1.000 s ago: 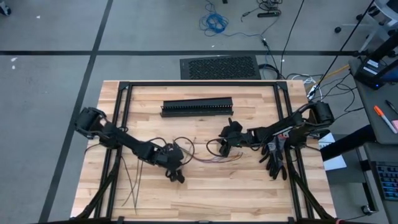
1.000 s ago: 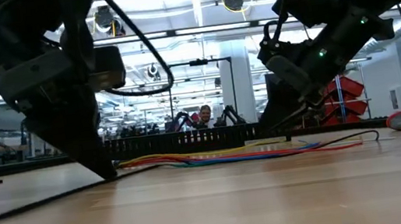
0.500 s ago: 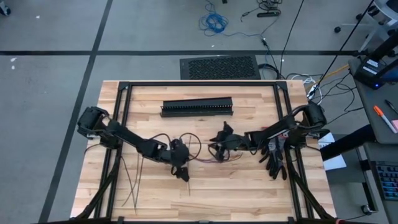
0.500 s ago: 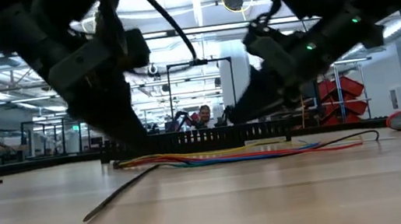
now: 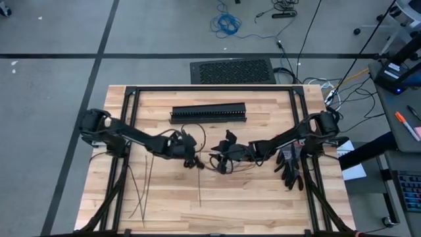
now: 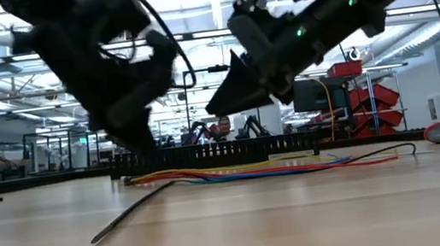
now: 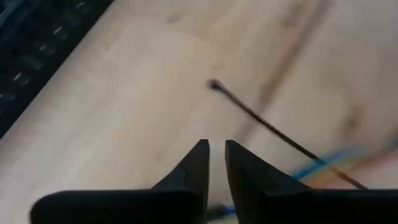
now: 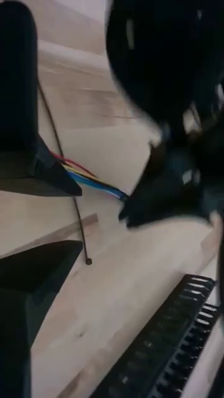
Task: Ziptie cables
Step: Wrap the zip tie around the cable wires
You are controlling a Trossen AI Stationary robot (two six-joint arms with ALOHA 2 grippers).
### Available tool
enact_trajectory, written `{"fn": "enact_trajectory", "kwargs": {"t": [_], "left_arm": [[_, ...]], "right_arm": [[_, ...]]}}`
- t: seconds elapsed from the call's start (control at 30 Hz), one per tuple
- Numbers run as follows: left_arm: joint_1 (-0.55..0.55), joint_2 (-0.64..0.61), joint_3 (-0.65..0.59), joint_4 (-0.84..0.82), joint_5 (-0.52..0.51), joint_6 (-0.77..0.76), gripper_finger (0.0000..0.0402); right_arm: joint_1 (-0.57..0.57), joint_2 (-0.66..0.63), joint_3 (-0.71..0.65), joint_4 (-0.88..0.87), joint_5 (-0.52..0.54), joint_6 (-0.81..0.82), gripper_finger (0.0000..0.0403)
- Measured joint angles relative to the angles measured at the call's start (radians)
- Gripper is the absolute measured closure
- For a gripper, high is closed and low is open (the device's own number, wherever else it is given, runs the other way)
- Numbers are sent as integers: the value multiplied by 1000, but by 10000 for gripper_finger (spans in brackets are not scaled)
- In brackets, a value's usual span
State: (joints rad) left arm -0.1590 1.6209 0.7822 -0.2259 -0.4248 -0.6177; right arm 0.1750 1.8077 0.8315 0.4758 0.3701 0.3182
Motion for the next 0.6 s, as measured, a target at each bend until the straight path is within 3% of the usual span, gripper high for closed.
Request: {"fn": "enact_trajectory", "kwargs": {"t": [0.3,0.4,0.6], "left_arm": [[54,18,3,219,114,-5,306],[63,31,3,212,177,-30,306],[88,61,1,192,189,-56,306]], "right_arm": [[35,-10,9,-200,167,15,287],[40,-10,8,-236,209,20,287],[43,-10,8,-241,215,13,287]]}}
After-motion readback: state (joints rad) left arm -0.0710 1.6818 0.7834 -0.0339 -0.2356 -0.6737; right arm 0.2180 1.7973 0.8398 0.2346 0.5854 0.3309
